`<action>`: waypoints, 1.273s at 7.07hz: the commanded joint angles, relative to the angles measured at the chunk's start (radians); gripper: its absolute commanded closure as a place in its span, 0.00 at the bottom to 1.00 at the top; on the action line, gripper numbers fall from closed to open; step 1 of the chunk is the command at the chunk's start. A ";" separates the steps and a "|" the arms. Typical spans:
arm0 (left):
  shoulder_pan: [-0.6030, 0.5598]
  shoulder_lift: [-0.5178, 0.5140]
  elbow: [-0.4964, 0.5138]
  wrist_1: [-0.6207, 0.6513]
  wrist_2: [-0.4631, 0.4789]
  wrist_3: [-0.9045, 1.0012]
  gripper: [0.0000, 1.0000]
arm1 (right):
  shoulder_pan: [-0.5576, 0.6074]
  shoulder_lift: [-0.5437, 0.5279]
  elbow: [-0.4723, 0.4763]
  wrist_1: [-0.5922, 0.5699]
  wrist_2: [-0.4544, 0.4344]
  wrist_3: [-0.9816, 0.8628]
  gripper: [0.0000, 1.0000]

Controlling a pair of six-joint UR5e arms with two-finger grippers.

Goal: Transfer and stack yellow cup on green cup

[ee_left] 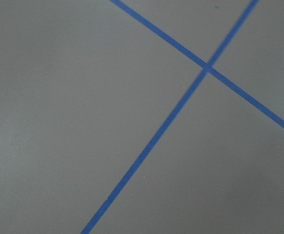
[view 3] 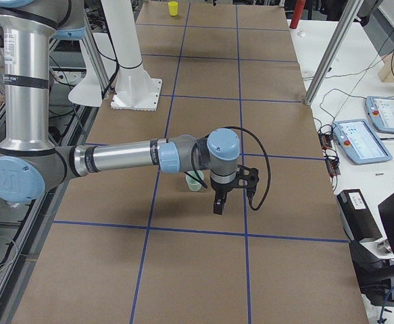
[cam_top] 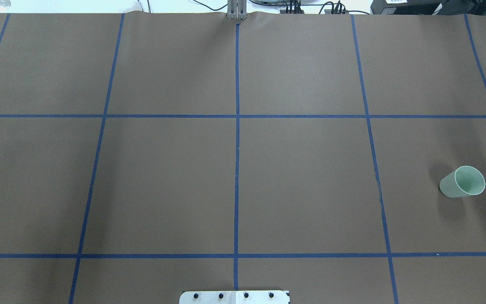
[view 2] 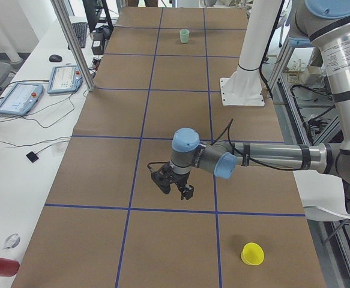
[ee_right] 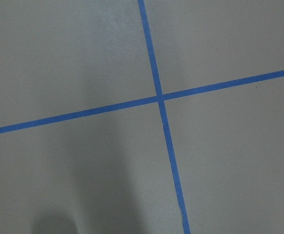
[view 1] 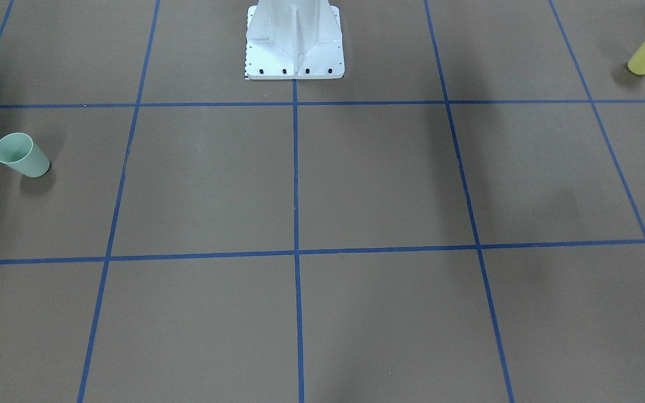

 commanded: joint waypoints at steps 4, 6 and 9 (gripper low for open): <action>0.340 0.205 -0.004 -0.097 0.364 -0.672 0.00 | -0.027 -0.007 -0.001 0.103 -0.006 -0.003 0.00; 0.379 0.302 -0.003 -0.049 0.478 -0.791 0.00 | -0.045 -0.010 0.002 0.114 -0.001 -0.003 0.00; 0.570 0.248 -0.045 0.352 0.511 -1.161 0.01 | -0.056 -0.013 0.030 0.115 0.000 -0.003 0.00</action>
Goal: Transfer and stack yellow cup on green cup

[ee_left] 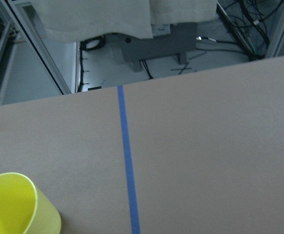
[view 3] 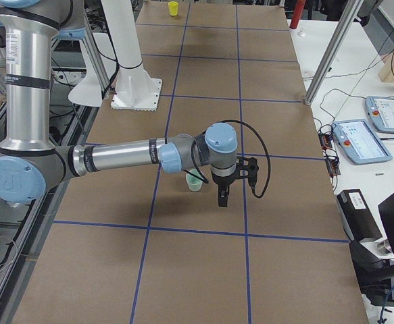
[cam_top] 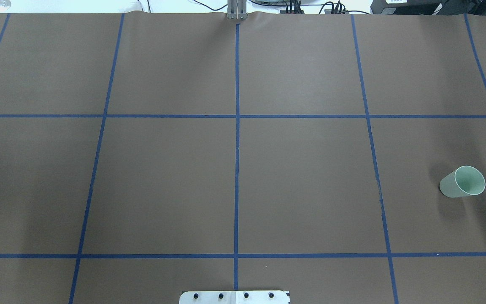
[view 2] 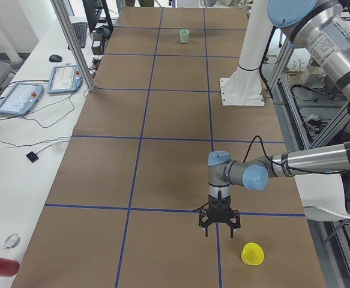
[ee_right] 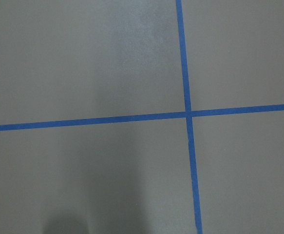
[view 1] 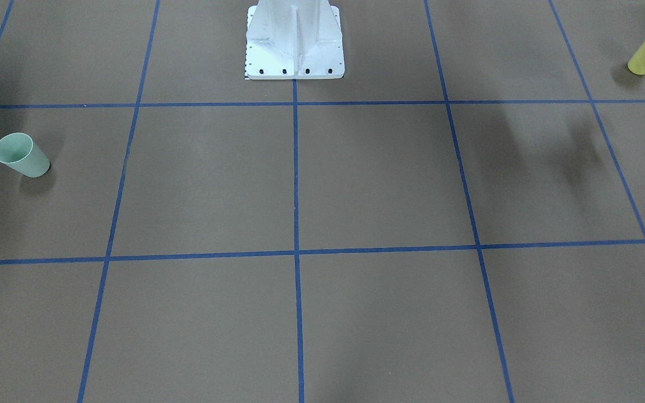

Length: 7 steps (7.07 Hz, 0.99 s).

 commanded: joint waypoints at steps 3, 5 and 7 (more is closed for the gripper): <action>0.234 -0.126 -0.052 0.431 -0.071 -0.385 0.02 | -0.017 -0.013 0.010 0.022 0.000 0.002 0.00; 0.338 -0.130 0.003 0.427 -0.071 -0.550 0.02 | -0.019 -0.036 0.012 0.022 0.000 0.000 0.00; 0.371 -0.130 0.075 0.418 -0.070 -0.649 0.03 | -0.031 -0.026 0.012 0.022 -0.001 0.002 0.00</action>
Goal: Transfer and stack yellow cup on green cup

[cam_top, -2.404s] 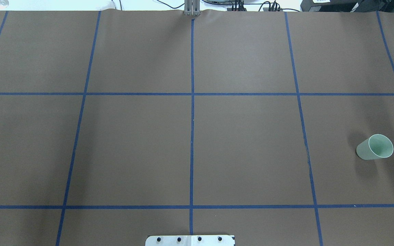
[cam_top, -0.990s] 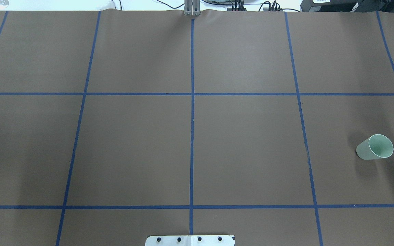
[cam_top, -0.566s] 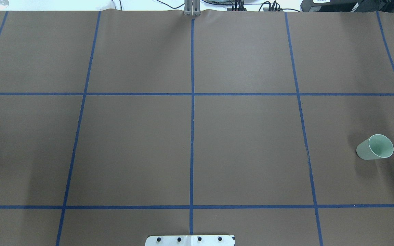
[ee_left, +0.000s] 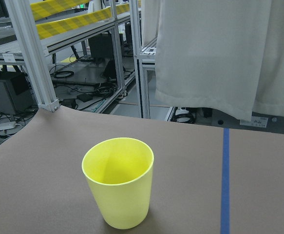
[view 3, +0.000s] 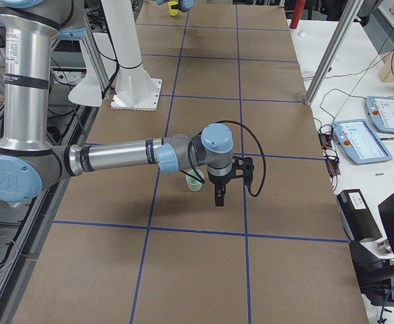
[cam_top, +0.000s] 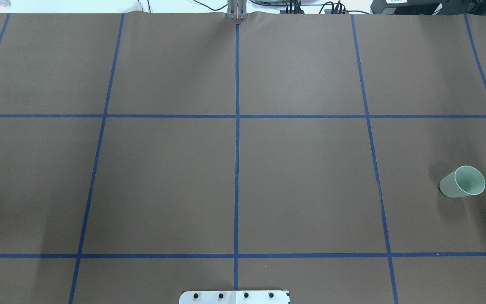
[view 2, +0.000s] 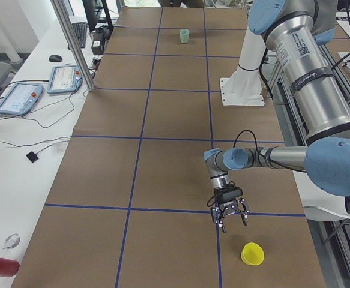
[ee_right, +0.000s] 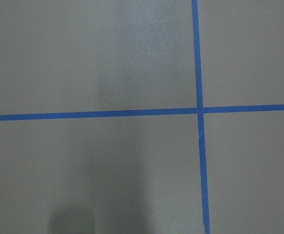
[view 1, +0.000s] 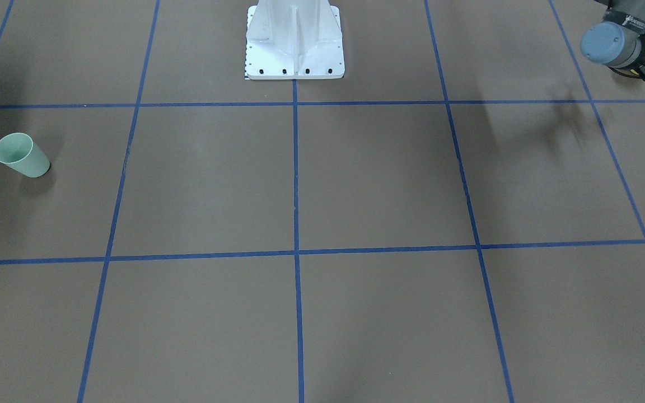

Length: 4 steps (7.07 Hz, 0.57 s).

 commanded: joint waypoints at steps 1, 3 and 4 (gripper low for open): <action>0.065 -0.006 0.086 -0.032 0.000 -0.101 0.03 | -0.008 0.001 0.008 0.000 0.000 0.001 0.00; 0.099 -0.036 0.167 -0.073 -0.002 -0.144 0.03 | -0.008 -0.001 0.017 0.002 -0.011 0.000 0.00; 0.119 -0.055 0.195 -0.092 -0.007 -0.161 0.03 | -0.008 -0.001 0.020 0.002 -0.012 0.000 0.00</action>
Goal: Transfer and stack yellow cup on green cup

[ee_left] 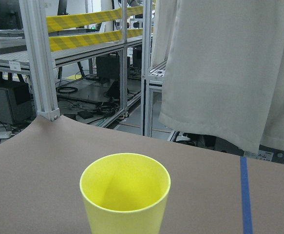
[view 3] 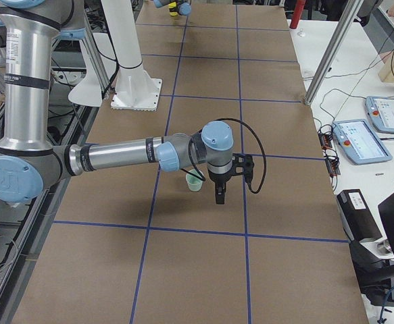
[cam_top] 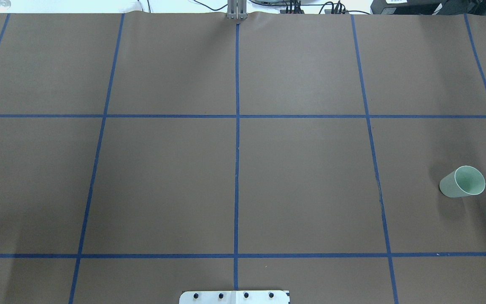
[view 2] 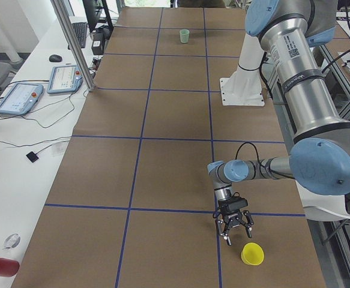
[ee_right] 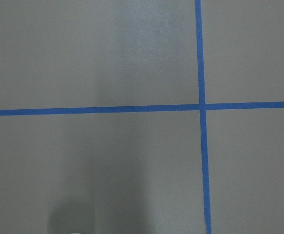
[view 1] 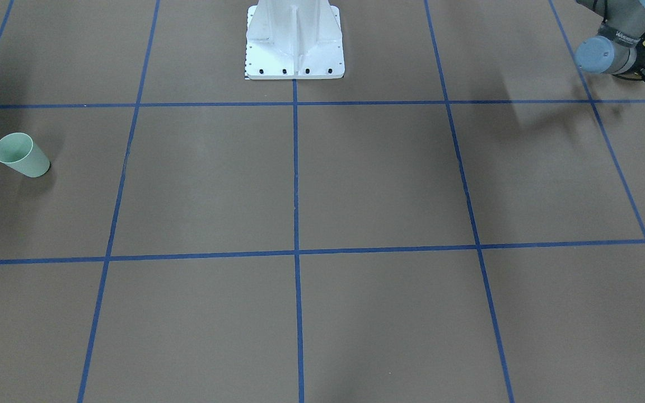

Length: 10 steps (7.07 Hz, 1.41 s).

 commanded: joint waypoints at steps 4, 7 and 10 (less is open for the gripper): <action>0.073 -0.024 0.097 -0.051 -0.033 -0.057 0.03 | 0.000 -0.002 0.007 0.000 -0.048 0.000 0.00; 0.111 -0.018 0.141 -0.088 -0.100 -0.098 0.03 | -0.002 -0.001 0.007 0.000 -0.046 0.001 0.00; 0.166 -0.012 0.158 -0.090 -0.157 -0.144 0.04 | -0.003 0.005 0.007 0.000 -0.045 0.004 0.00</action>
